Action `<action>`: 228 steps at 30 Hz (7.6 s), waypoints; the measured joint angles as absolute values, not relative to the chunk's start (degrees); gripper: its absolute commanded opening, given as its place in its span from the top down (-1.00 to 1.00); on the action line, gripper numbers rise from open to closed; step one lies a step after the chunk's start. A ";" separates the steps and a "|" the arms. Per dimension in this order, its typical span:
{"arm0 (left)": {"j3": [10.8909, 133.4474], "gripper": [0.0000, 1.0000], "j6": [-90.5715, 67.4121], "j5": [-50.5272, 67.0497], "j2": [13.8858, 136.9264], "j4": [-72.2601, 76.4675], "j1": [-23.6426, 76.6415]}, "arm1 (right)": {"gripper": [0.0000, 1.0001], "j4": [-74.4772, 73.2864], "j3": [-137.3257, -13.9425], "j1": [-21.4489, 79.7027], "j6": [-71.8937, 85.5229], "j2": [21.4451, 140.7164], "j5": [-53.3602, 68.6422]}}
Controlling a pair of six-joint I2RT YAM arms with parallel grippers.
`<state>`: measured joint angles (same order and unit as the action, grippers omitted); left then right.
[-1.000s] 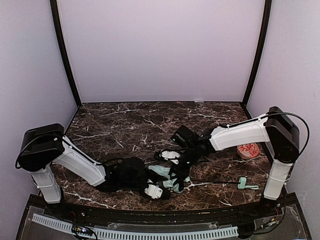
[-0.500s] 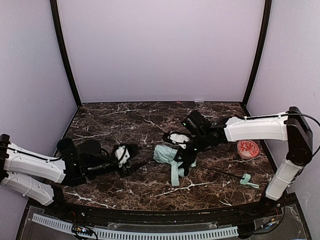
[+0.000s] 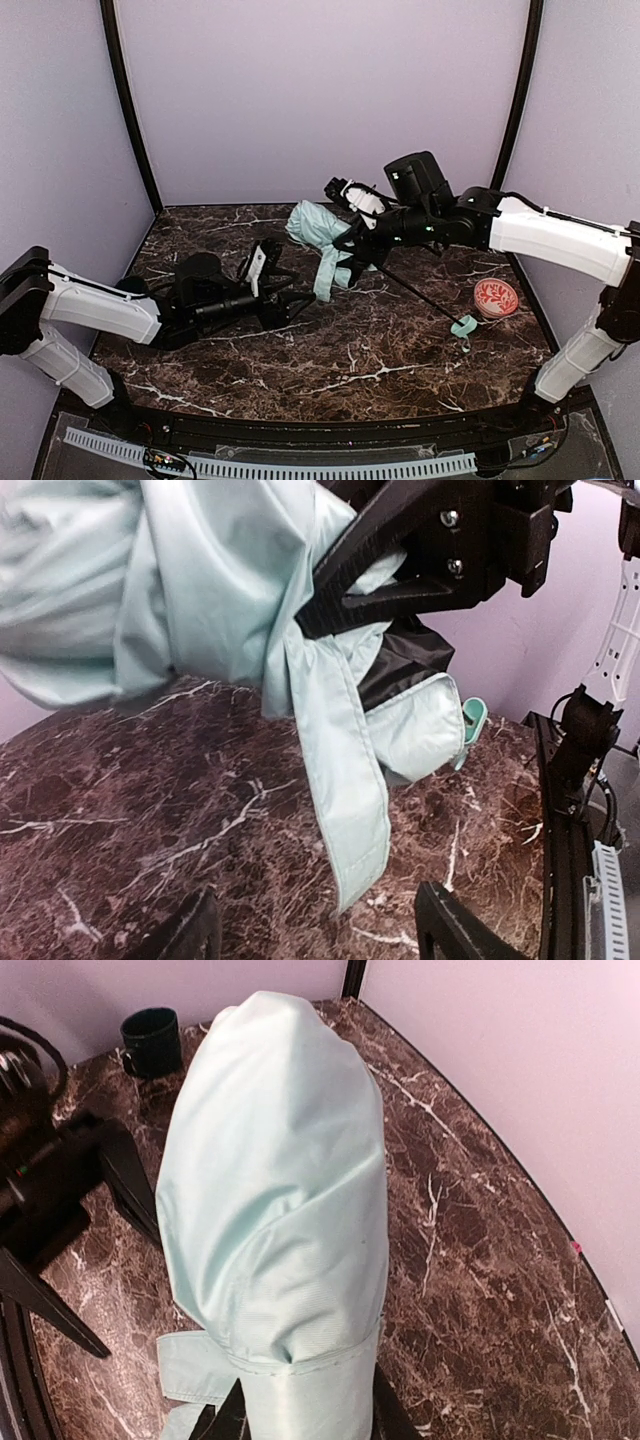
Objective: Put away the umbrella
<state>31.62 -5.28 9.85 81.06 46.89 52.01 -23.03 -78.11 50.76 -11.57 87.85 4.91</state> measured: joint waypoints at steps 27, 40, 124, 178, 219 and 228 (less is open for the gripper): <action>36.40 1.00 -13.34 24.97 90.02 42.50 46.44 | 1.00 -21.52 -74.63 44.75 -6.70 97.41 18.87; 54.94 1.00 -15.66 29.67 111.96 15.11 40.97 | -0.17 -16.86 -74.70 41.98 -2.85 113.16 15.51; 49.21 1.00 4.14 31.09 80.44 19.25 46.61 | 1.00 -11.22 -69.32 32.45 9.13 89.78 60.36; 36.29 0.98 65.12 12.73 85.67 19.42 56.18 | 1.00 13.32 -48.60 69.73 -70.26 101.73 -19.99; 25.26 0.11 8.49 -0.99 58.94 20.88 55.02 | 1.00 -27.42 -66.70 62.41 -42.63 105.03 1.30; 25.63 -0.11 21.08 7.14 58.61 14.83 58.35 | 0.81 -42.15 -77.67 57.89 -37.41 114.28 19.70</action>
